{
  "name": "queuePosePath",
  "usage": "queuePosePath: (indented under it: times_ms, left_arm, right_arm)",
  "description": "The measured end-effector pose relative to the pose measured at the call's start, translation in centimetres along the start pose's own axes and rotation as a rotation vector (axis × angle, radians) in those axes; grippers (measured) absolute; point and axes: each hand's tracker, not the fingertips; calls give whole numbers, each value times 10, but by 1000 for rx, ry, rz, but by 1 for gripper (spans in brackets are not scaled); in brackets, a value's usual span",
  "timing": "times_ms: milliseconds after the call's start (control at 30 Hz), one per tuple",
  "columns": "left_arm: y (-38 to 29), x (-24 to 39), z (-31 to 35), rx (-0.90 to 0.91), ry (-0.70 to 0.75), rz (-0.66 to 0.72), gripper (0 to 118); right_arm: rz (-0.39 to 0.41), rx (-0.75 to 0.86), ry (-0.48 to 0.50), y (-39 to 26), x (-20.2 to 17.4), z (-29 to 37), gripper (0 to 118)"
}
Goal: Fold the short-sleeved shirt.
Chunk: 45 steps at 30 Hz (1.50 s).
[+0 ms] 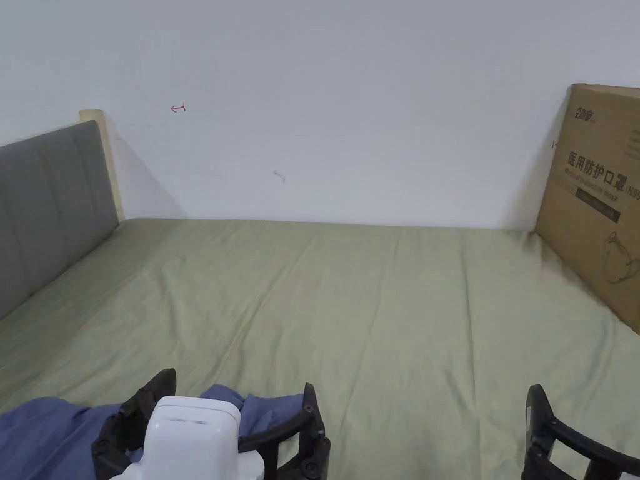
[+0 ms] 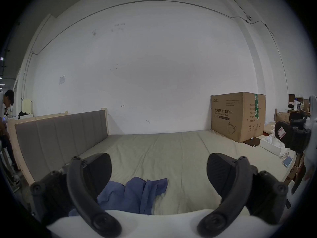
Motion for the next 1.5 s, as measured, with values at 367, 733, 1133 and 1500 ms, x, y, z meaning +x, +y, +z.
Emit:
queuePosePath:
  times_ms: [367, 733, 1133, 1500]
  left_arm:
    - [7, -5, -9, -65, 18, 0, 1]
    - [6, 1, -10, -60, -17, 19, 0]
    - [4, -3, -11, -79, -18, 45, 0]
    - [25, -116, 58, -94, 366, 2, 0]
  right_arm:
    - [-116, -57, 82, 9, 20, -7, 5]
    - [-121, -76, 61, 8, 29, -9, 1]
    - [-126, -85, 59, 9, 28, -8, 0]
    - [-162, -101, 408, 32, -81, -33, 0]
